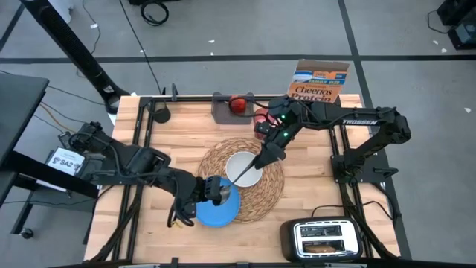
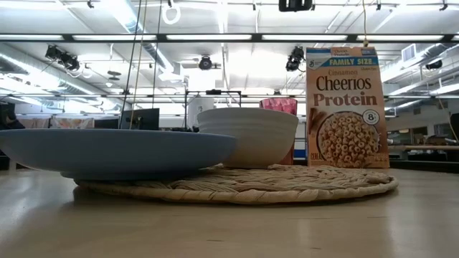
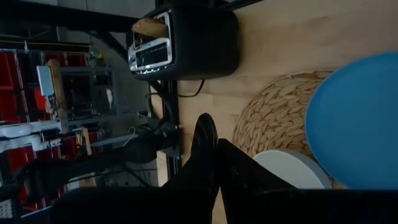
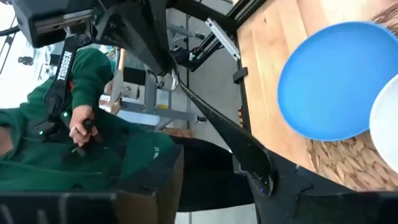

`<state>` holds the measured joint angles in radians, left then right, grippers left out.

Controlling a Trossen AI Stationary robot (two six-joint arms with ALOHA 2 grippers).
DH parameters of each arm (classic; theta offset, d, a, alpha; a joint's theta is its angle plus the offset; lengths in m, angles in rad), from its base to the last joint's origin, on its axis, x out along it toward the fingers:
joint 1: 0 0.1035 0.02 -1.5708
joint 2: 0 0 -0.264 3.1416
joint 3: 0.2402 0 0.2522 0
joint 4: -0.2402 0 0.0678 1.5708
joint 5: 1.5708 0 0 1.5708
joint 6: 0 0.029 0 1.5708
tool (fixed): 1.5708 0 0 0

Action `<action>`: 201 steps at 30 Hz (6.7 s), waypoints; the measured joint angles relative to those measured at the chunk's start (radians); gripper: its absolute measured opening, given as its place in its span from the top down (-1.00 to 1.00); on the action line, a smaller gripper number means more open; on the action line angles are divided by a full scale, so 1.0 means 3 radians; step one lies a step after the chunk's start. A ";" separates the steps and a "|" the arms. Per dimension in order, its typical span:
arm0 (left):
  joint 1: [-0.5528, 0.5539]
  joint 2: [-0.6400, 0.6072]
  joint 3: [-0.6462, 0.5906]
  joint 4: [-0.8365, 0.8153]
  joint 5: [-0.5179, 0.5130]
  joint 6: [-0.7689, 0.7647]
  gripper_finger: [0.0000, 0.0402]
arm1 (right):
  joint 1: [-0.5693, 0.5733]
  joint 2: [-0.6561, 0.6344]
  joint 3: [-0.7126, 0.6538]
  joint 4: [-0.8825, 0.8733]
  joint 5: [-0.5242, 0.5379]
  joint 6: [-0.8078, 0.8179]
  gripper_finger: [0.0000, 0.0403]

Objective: Arrange a breakfast setting
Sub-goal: Put the black spoon on the brown tablemat to the right of the white bowl

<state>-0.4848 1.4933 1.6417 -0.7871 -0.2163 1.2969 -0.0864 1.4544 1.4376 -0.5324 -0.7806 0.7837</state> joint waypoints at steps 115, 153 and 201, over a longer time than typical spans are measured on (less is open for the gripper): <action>0.0578 -0.1701 -0.0003 -0.1603 -0.1005 -0.5860 0.10 | 0.1873 0.0730 -0.0071 -0.3036 0.4618 0.4597 0.95; 0.0578 -0.1662 -0.0004 -0.1674 -0.1012 -0.5853 0.10 | 0.1640 0.1144 -0.0255 -0.2148 0.3701 0.4097 0.94; 0.0578 -0.1694 -0.0004 -0.1653 -0.1216 -0.5782 0.10 | 0.1241 0.0599 -0.0841 -0.1630 0.3004 0.2473 0.16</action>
<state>-0.3115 0.9850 1.6405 -1.2829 -0.5812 -0.4378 0.2858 1.6341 1.1854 -1.0215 0.1208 1.5257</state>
